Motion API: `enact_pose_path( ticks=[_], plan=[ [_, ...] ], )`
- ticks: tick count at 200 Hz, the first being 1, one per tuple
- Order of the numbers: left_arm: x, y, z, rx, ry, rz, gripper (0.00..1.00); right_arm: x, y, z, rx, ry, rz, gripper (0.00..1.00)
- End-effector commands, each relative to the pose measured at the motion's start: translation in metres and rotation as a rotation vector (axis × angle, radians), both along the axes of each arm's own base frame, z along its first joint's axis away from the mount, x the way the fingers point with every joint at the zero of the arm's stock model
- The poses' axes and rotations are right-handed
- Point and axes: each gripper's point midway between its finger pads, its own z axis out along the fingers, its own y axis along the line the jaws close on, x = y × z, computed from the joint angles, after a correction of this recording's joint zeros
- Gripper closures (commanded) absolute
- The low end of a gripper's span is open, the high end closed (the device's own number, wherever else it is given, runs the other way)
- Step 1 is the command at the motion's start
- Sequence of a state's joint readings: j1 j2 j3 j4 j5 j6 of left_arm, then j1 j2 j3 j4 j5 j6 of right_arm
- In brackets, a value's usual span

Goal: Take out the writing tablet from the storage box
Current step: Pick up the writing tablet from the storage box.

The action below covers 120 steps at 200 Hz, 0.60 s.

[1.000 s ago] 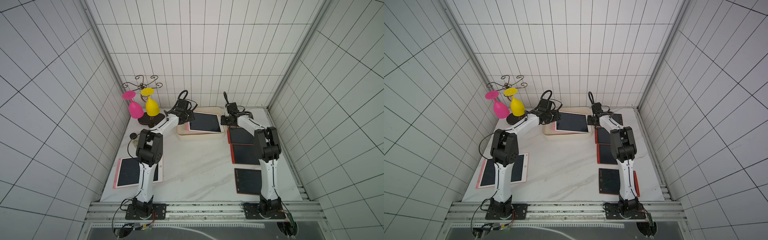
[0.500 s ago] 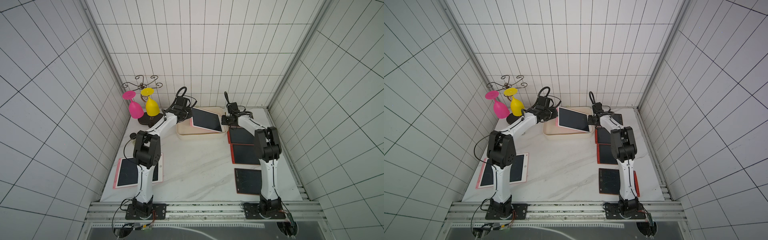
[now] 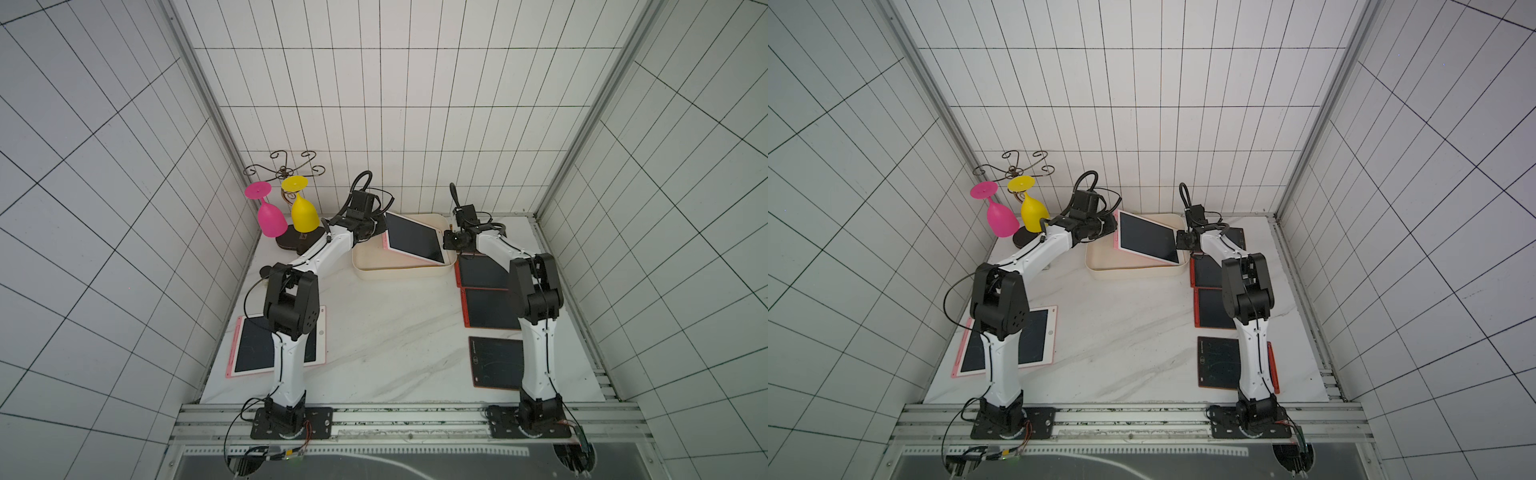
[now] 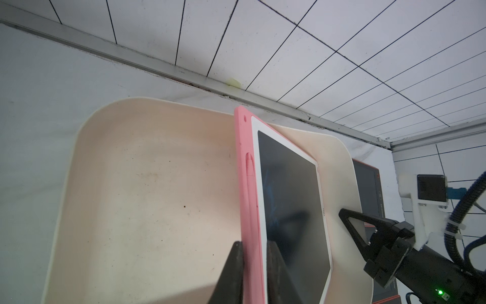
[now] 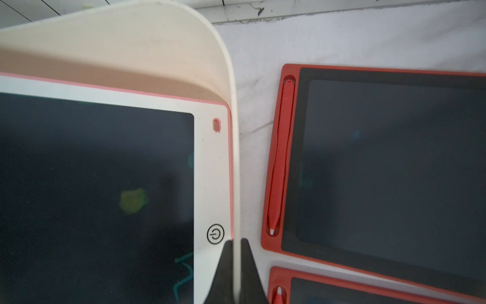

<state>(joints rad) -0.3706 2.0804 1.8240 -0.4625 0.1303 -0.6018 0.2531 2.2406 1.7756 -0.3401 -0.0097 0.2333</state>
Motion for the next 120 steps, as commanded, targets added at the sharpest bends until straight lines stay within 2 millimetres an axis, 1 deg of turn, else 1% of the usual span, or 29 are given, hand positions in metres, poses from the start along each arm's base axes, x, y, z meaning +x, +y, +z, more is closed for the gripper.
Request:
enact_pose_path(
  ticks=[1,10,33,53,74,84,110,120],
  plan=[
    [-0.021,-0.036,0.017,-0.091,-0.004,-0.106,0.79,0.004,0.033,0.007,0.113,-0.009,0.066,1.00],
    [-0.022,-0.038,0.019,-0.097,-0.006,-0.110,0.76,0.004,0.033,0.006,0.117,-0.006,0.065,1.00],
    [-0.024,-0.042,0.019,-0.112,-0.001,-0.121,0.76,0.003,0.033,0.005,0.125,0.000,0.067,1.00],
    [-0.025,-0.047,0.019,-0.131,0.003,-0.132,0.71,0.002,0.033,0.005,0.135,0.003,0.067,1.00],
    [-0.025,-0.049,0.021,-0.139,0.001,-0.137,0.71,0.001,0.032,0.003,0.139,0.009,0.066,1.00],
    [-0.025,-0.051,0.022,-0.146,-0.002,-0.144,0.69,0.001,0.032,0.003,0.144,0.012,0.065,1.00],
    [-0.025,-0.051,0.023,-0.142,-0.007,-0.144,0.69,0.001,0.031,0.003,0.146,0.013,0.062,1.00],
    [-0.024,-0.049,0.023,-0.140,-0.006,-0.143,0.72,0.001,0.030,0.003,0.145,0.012,0.061,1.00]
  ],
)
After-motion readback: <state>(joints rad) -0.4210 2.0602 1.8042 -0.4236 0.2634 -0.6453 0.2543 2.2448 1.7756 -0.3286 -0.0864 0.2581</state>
